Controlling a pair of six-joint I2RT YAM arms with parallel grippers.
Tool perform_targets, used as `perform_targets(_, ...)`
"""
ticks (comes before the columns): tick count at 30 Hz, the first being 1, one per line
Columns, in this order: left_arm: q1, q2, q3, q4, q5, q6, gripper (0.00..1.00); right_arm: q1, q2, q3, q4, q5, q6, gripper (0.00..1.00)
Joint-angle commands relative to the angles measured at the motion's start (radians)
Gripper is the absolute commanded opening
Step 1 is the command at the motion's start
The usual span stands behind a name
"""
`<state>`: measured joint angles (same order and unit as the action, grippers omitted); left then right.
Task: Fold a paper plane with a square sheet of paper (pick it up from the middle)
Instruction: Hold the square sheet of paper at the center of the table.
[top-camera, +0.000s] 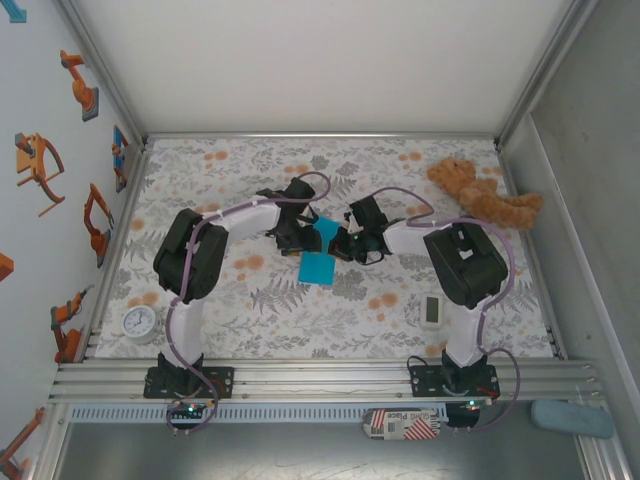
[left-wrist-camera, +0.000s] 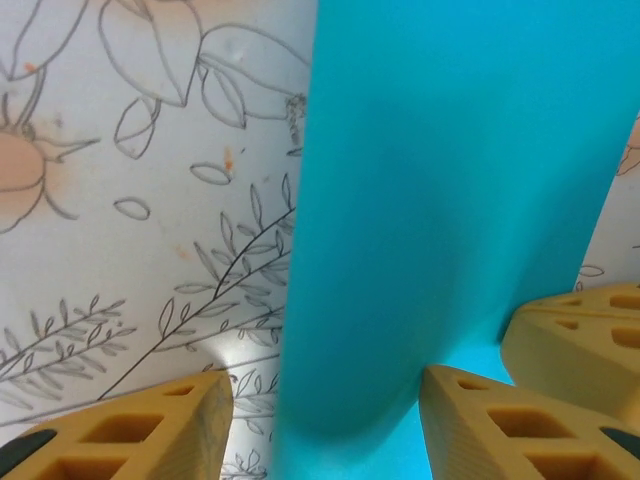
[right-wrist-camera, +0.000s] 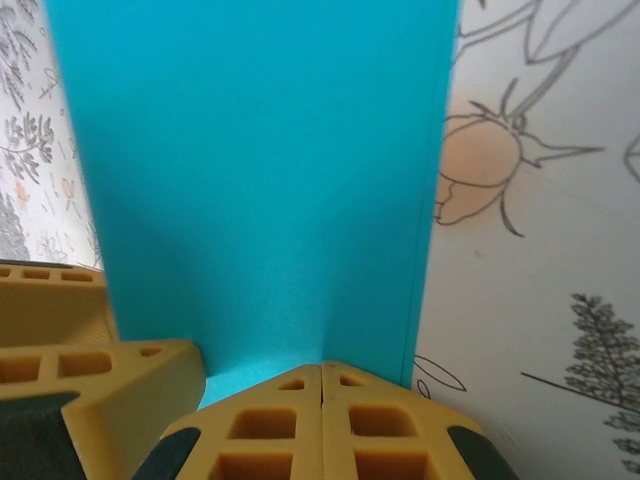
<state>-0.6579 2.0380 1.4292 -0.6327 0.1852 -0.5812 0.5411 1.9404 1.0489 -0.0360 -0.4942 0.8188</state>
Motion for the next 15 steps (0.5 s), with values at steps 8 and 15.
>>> perform_targets(8,0.073,-0.243,-0.134,0.157,0.101,-0.065,0.48,-0.018,0.133,0.062,-0.226,0.029,-0.225,0.04)
perform_targets(15,0.063,-0.194,-0.149,0.268,0.288,-0.133,0.35,-0.032,0.144,0.066,-0.241,0.005,-0.246,0.04)
